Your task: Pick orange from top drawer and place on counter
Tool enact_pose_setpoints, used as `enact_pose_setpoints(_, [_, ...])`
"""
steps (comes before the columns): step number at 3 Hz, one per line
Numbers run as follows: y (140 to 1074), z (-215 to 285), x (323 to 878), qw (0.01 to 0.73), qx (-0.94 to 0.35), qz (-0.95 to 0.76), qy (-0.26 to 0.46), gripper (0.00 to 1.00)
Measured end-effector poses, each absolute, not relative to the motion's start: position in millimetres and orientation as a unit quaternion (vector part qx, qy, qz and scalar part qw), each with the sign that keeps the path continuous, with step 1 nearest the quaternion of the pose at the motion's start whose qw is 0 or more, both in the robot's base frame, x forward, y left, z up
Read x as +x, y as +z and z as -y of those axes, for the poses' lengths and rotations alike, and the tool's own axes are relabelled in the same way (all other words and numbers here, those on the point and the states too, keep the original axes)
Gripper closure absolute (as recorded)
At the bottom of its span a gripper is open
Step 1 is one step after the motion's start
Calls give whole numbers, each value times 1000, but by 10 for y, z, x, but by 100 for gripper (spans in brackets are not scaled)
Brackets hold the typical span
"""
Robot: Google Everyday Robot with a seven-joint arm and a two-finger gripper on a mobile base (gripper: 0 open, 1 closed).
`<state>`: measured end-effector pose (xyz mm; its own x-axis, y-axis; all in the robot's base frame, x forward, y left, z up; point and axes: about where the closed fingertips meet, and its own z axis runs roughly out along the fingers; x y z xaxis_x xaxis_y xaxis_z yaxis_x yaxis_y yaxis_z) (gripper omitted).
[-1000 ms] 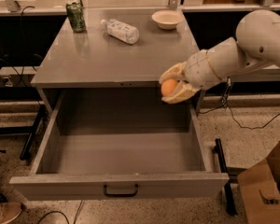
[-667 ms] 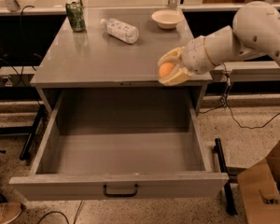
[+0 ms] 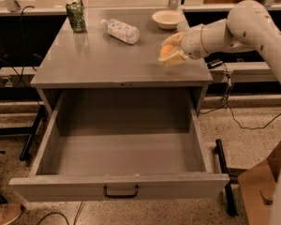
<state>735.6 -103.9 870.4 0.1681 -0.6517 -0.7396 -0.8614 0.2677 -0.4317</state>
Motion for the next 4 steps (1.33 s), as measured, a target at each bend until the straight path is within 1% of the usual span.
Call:
enact_pose_setpoints(1, [8617,1056,7682,496,-541,-664,140,100])
enact_pose_setpoints(2, [8525,1022,7870,504,-508,-677,172,100])
enact_pose_setpoints(3, [8458,944,7946,501,-500,-678,199,84])
enact_pose_setpoints(4, [8361,855,7979,491,-500,-677,226,60])
